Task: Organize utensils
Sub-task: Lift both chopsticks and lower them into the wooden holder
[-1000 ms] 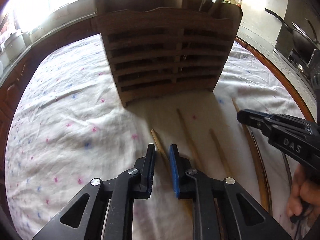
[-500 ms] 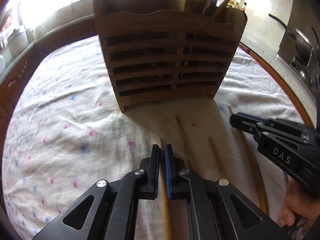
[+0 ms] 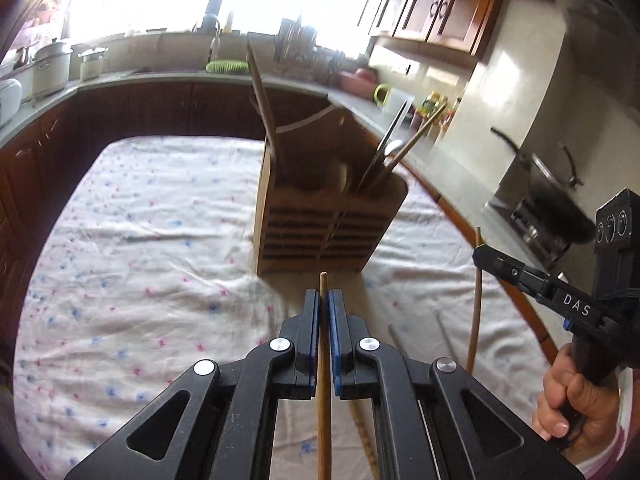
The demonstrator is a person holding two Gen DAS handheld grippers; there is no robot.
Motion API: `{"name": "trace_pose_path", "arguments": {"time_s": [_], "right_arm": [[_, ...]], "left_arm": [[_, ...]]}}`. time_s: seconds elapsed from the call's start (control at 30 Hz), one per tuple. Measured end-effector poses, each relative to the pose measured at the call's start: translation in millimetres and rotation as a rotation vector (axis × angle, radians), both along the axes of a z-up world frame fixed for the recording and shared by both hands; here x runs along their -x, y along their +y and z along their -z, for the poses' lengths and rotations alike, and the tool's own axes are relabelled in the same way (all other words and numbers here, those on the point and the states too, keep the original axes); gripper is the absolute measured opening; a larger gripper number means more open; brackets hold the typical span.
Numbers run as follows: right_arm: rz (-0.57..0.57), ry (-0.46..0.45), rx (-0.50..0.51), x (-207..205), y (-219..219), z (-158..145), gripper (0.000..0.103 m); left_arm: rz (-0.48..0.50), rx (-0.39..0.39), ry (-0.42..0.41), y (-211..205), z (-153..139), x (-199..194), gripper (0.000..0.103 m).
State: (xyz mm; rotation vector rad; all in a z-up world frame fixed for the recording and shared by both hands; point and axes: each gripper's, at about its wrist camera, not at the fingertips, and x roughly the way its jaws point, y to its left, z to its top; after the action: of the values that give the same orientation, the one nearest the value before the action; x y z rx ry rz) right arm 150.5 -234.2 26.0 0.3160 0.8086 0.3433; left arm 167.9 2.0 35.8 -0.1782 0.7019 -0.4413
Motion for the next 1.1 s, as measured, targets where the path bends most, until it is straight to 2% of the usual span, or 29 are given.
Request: {"name": "trace_pose_path", "arguments": {"time_s": [0.17,0.33,0.8,1.1], "right_arm": [[0.017,-0.097,-0.022,12.4,-6.2,-40.8,0.005],[0.033,-0.163,-0.030,15.0,-8.7,-67.4,0.005],[0.045,-0.213,-0.036,5.2,-11.8,-85.2,0.005],[0.067,-0.253,-0.037,-6.8,-13.8,-97.8,0.005]], "left_arm": [[-0.013,0.029,-0.069,23.0,-24.6,30.6,0.003],[-0.022,0.054,-0.119,37.5,-42.4,49.9,0.003],[-0.035,0.081,-0.180,45.4,-60.6,43.1,0.003],[-0.061,0.087,-0.256,45.9,-79.0,29.7,0.003]]}}
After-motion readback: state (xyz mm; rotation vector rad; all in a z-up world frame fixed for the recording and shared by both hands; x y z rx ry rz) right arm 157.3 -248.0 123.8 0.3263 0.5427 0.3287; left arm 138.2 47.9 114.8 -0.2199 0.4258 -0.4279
